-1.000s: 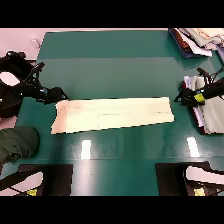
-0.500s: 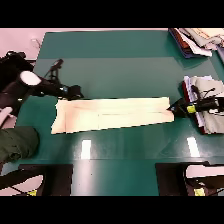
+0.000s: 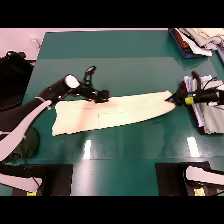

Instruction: Fold the shirts.

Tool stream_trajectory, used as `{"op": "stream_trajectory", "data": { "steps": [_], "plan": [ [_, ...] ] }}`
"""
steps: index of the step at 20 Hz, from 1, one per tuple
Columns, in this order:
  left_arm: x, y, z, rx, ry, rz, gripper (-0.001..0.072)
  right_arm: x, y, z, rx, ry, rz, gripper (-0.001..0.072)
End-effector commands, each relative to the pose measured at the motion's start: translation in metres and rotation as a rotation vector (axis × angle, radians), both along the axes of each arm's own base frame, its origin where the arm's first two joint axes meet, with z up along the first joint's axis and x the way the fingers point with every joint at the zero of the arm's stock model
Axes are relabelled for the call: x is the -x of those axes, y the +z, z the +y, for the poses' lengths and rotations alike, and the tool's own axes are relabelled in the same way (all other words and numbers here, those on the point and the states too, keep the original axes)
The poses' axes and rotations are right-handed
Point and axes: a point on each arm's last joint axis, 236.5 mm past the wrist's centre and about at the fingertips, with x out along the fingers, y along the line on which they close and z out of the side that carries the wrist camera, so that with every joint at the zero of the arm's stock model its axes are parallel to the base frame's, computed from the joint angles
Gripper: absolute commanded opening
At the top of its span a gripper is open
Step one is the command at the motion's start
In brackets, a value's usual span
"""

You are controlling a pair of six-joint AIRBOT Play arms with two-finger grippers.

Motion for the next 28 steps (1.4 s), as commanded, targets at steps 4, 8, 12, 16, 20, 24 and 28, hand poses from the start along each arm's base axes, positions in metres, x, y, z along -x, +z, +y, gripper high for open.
{"op": "stream_trajectory", "data": {
  "steps": [4, 8, 12, 16, 20, 24, 28],
  "plan": [
    [0.008, -0.026, -0.036, -0.014, -0.069, 0.048, 0.0024, -0.005, 0.154, 0.059, 0.020, 0.089, -0.316, 0.0019],
    [0.007, -0.026, -0.036, -0.014, -0.068, 0.047, 0.0024, 0.006, 0.207, 0.115, 0.008, 0.216, -0.427, 0.0019],
    [0.006, -0.026, -0.036, -0.013, -0.064, 0.043, 0.0024, 0.021, 0.215, 0.178, -0.039, 0.371, -0.428, 0.0019],
    [-0.008, -0.005, -0.006, -0.007, -0.029, 0.041, 0.0024, 0.031, 0.210, 0.242, -0.080, 0.491, -0.436, 0.0019],
    [-0.051, 0.086, 0.113, -0.081, 0.121, -0.155, 0.0024, 0.052, 0.194, 0.326, -0.131, 0.600, -0.448, 0.0020],
    [-0.059, 0.195, 0.229, -0.156, 0.340, -0.417, 0.0025, 0.077, 0.160, 0.436, -0.175, 0.705, -0.497, 0.0109],
    [-0.042, 0.236, 0.265, -0.179, 0.416, -0.499, 0.0024, 0.097, 0.142, 0.474, -0.182, 0.829, -0.472, 0.0380]
  ]
}}
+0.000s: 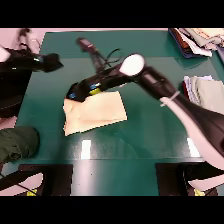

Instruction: Fold the shirts.

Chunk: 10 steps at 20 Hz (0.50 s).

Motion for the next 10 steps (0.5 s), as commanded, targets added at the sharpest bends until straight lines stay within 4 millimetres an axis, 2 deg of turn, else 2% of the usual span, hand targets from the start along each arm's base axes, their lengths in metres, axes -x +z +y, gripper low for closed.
{"op": "stream_trajectory", "data": {
  "steps": [1, 3, 6, 8, 9, 10],
  "plan": [
    [0.016, 0.031, 0.035, -0.053, 0.060, -0.065, 0.0025, 0.010, -0.022, 0.016, 0.059, 0.074, -0.018, 0.0379],
    [0.020, 0.026, 0.032, -0.049, 0.046, -0.037, 0.0025, -0.017, -0.049, -0.033, 0.191, 0.010, -0.009, 0.0379],
    [0.023, 0.025, 0.021, -0.050, 0.019, -0.034, 0.0024, -0.057, -0.097, -0.135, 0.354, -0.170, 0.087, 0.0379],
    [0.025, 0.024, 0.005, -0.057, -0.025, -0.037, 0.0025, -0.076, -0.134, -0.205, 0.419, -0.326, 0.187, 0.0399],
    [0.026, 0.023, -0.005, -0.065, -0.056, -0.041, 0.0025, -0.080, -0.152, -0.234, 0.434, -0.395, 0.243, 0.0518],
    [0.027, 0.021, -0.014, -0.067, -0.079, -0.038, 0.0024, -0.084, -0.170, -0.256, 0.431, -0.468, 0.310, 0.0601]
  ]
}}
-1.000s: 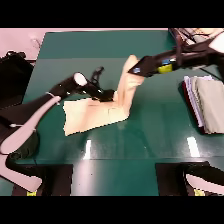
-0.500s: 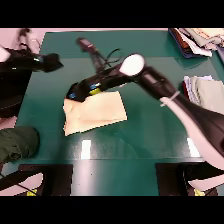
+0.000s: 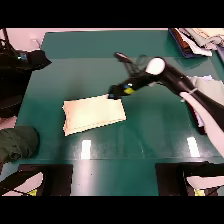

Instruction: Fold the shirts.

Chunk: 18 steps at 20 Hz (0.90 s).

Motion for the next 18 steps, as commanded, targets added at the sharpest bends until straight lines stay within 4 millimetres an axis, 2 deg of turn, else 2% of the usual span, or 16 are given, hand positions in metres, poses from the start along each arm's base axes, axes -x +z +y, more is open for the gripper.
{"op": "stream_trajectory", "data": {
  "steps": [1, 2, 4, 10, 11, 13, 14, 15, 16, 18],
  "plan": [
    [0.005, -0.004, -0.027, -0.014, -0.073, -0.001, 0.0025, -0.009, -0.063, -0.092, 0.040, -0.265, 0.176, 0.0601],
    [0.007, -0.005, -0.034, -0.016, -0.089, -0.001, 0.0025, -0.008, -0.077, -0.098, 0.010, -0.314, 0.238, 0.0600],
    [0.007, -0.007, -0.043, -0.014, -0.108, 0.000, 0.0025, -0.004, -0.095, -0.090, -0.055, -0.342, 0.319, 0.0593],
    [0.007, -0.010, -0.044, -0.014, -0.111, 0.009, 0.0025, -0.004, -0.124, -0.002, -0.177, -0.255, 0.418, 0.0592],
    [0.008, -0.011, -0.044, -0.013, -0.112, 0.012, 0.0025, -0.004, -0.127, 0.012, -0.178, -0.232, 0.421, 0.0559],
    [0.008, -0.010, -0.046, -0.006, -0.114, 0.015, 0.0025, -0.007, -0.127, 0.037, -0.191, -0.189, 0.408, 0.0426],
    [0.009, -0.010, -0.047, 0.001, -0.117, 0.016, 0.0024, -0.010, -0.122, 0.047, -0.197, -0.165, 0.381, 0.0283],
    [0.010, -0.010, -0.048, 0.007, -0.119, 0.020, 0.0024, -0.014, -0.115, 0.056, -0.201, -0.140, 0.342, 0.0085],
    [0.010, -0.010, -0.050, 0.018, -0.118, 0.025, 0.0024, -0.020, -0.106, 0.059, -0.198, -0.123, 0.299, 0.0020],
    [0.012, -0.007, -0.060, 0.024, -0.139, 0.016, 0.0024, -0.040, -0.084, 0.048, -0.167, -0.106, 0.196, 0.0019]
  ]
}}
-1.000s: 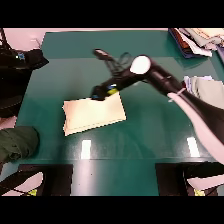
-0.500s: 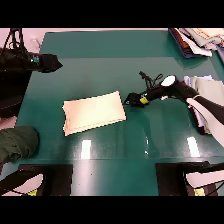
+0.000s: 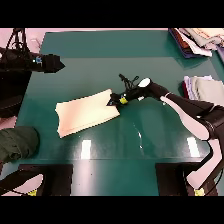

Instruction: Fold the shirts.

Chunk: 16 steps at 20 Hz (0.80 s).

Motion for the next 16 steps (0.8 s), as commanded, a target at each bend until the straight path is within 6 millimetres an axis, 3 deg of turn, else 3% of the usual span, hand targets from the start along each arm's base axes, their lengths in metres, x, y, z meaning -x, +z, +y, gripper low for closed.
{"op": "stream_trajectory", "data": {
  "steps": [1, 3, 6, 8, 11, 13, 16],
  "plan": [
    [0.004, 0.002, -0.015, 0.019, -0.027, -0.002, 0.0024, -0.032, 0.033, -0.013, 0.057, 0.010, -0.147, 0.0019],
    [0.009, 0.004, -0.031, 0.020, -0.064, -0.010, 0.0024, -0.063, 0.063, -0.064, 0.132, -0.051, -0.234, 0.0019],
    [0.020, 0.006, -0.060, 0.025, -0.131, -0.022, 0.0024, -0.107, 0.114, -0.185, 0.281, -0.232, -0.341, 0.0019],
    [0.025, 0.012, -0.080, 0.036, -0.167, -0.051, 0.0025, -0.121, 0.148, -0.273, 0.352, -0.385, -0.392, 0.0019],
    [0.027, 0.022, -0.101, 0.058, -0.194, -0.101, 0.0024, -0.120, 0.192, -0.399, 0.396, -0.648, -0.439, 0.0020],
    [0.027, 0.027, -0.108, 0.071, -0.200, -0.123, 0.0024, -0.108, 0.207, -0.473, 0.433, -0.806, -0.454, 0.0020],
    [0.030, 0.031, -0.114, 0.110, -0.204, -0.113, 0.0025, -0.087, 0.210, -0.549, 0.464, -0.967, -0.433, 0.0019]
  ]
}}
